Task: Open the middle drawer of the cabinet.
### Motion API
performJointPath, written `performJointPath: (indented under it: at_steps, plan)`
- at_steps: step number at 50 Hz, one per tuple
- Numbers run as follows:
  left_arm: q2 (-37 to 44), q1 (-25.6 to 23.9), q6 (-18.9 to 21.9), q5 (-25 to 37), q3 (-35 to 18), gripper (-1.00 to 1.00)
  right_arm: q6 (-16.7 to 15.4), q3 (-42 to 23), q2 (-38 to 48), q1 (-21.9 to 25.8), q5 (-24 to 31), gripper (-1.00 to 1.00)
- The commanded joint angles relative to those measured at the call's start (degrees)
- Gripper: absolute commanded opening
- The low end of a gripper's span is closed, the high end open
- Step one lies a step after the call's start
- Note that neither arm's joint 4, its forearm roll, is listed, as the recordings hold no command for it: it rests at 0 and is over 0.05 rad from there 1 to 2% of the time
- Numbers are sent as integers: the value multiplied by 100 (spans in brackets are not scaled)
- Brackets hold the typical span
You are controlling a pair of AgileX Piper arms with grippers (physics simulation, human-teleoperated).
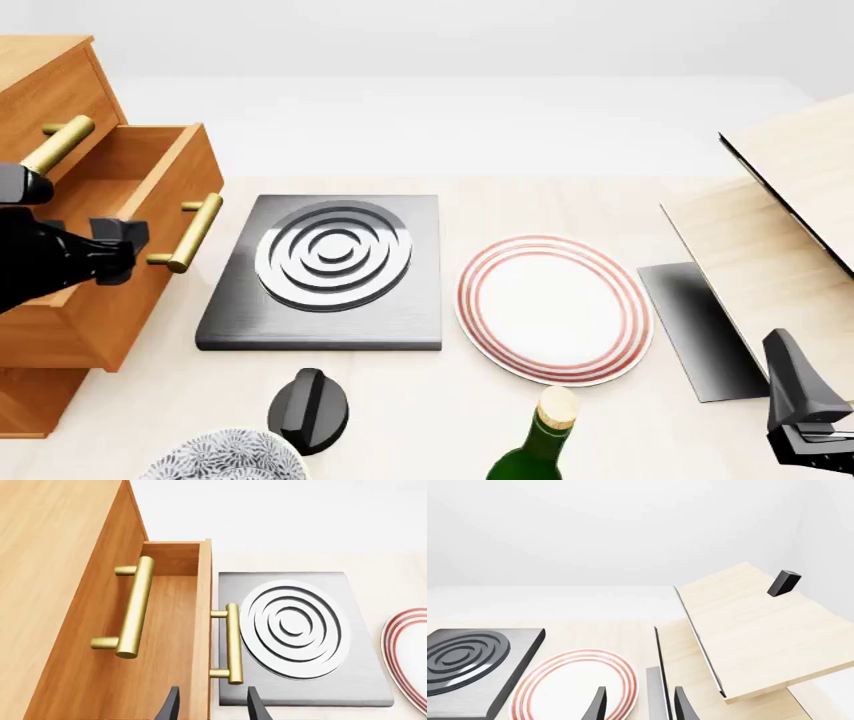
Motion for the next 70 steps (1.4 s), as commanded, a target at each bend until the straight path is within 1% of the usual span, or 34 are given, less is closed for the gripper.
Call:
performJointPath:
  at_steps: [1, 11, 22, 35, 43, 52, 57, 60, 66, 70]
  plan:
    - [152, 298, 193, -280, 337, 100, 14, 0, -9, 22, 24, 100]
    - [450, 350, 209, -653, 569, 100, 15, 0, -9, 23, 24, 100]
    - [762, 245, 172, -978, 766, 100, 15, 0, -10, 23, 24, 100]
    - [863, 103, 134, -1036, 809, 100, 16, 0, -10, 22, 24, 100]
    - [487, -279, 115, -679, 754, 100, 15, 0, -10, 23, 24, 100]
    - [191, -671, 285, -410, 656, 100, 14, 0, -14, 23, 25, 100]
    - [299, -761, 328, -497, 660, 100, 15, 0, -9, 24, 24, 100]
    - [467, -934, 268, -535, 568, 100, 15, 0, -8, 23, 23, 100]
    - [681, -1143, 306, -580, 380, 100, 15, 0, -10, 23, 24, 100]
    - [1001, -1399, 133, -699, 241, 100, 15, 0, -10, 23, 24, 100]
